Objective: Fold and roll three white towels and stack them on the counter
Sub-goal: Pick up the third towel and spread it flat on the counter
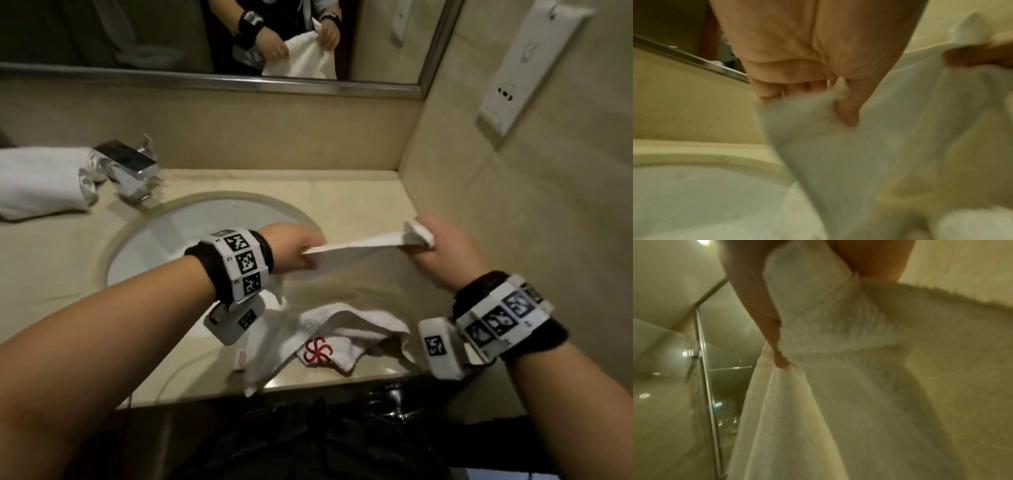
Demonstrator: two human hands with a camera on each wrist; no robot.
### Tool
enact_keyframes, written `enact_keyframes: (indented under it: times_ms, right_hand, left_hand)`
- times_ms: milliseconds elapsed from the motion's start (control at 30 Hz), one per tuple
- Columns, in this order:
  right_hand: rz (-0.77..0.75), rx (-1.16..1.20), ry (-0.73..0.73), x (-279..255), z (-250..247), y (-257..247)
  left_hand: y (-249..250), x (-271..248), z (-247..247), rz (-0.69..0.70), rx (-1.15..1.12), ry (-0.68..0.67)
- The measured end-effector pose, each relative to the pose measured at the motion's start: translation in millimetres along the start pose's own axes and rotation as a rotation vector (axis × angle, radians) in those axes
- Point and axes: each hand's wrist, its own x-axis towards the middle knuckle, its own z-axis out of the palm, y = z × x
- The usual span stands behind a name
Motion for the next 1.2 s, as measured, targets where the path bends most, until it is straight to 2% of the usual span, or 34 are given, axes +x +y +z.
enact_keyframes:
  times_ms: [67,100,167,233,300,400,467,533,600,633,700,767,833,867,933,1033,1133,1200]
  right_hand:
    - [-0.019,0.023,0.069,0.9,-23.0,-4.6]
    - [-0.016,0.015,0.103,1.2,-32.8,-5.4]
    - [0.015,-0.118,0.117,1.3,-48.7,-0.3]
    - [0.091,-0.365,-0.017,-3.2,-54.9,12.6]
    - [0.22,-0.537,-0.19,-10.4,-50.9,27.5]
    - [0.349,-0.618,-0.356,-16.6,-35.9,49.2]
    - [0.379,-0.473,-0.341,-14.4,-31.9,54.9]
    - [0.404,-0.12,-0.178,-10.7,-35.6,53.0]
    - [0.322,0.245,0.001,-5.8,-45.5,47.1]
    - [0.248,0.358,0.02,-3.1,-51.6,43.9]
    - [0.15,0.415,-0.069,0.6,-58.6,40.3]
    - [0.137,0.326,-0.192,7.7,-57.5,41.5]
    - [0.149,0.203,-0.241,15.9,-50.0,48.2]
    - [0.166,0.131,-0.198,20.4,-46.8,51.2]
    - [0.223,0.043,-0.021,33.2,-46.3,58.5]
    - [0.329,0.101,0.272,61.7,-56.3,64.2]
    - [0.387,0.182,0.414,104.8,-67.3,64.1]
    - [0.416,0.224,0.469,133.0,-68.5,62.4]
  left_hand:
    - [-10.5,-3.0,2.8,-0.069,0.022,-0.007]
    - [-17.0,-4.6,3.7,-0.123,-0.025,0.03]
    - [-30.2,-5.8,1.5,-0.24,-0.262,0.2]
    - [-40.3,-5.8,-6.2,-0.304,-0.637,0.38]
    - [-44.9,-6.0,-19.6,-0.306,-0.926,0.471]
    - [-46.6,-7.2,-39.4,-0.246,-0.941,0.502]
    - [-53.1,-8.3,-49.8,-0.246,-0.907,0.539]
    - [-66.3,-10.9,-57.8,-0.298,-0.939,0.605]
    - [-85.4,-15.5,-65.5,-0.351,-0.997,0.673]
    - [-95.6,-17.5,-69.1,-0.38,-1.017,0.695]
    - [-111.1,-21.1,-72.4,-0.432,-1.031,0.721]
    - [-119.8,-20.0,-73.9,-0.45,-1.051,0.732]
    - [-123.1,-15.2,-74.1,-0.432,-1.052,0.723]
    - [-122.9,-12.8,-73.7,-0.423,-1.053,0.715]
    - [-123.1,-8.0,-73.4,-0.395,-1.084,0.7]
    - [-127.8,-1.7,-76.8,-0.395,-1.165,0.707]
    - [-138.5,11.3,-92.1,-0.361,-1.238,0.735]
    - [-145.6,26.1,-101.6,-0.392,-1.225,0.749]
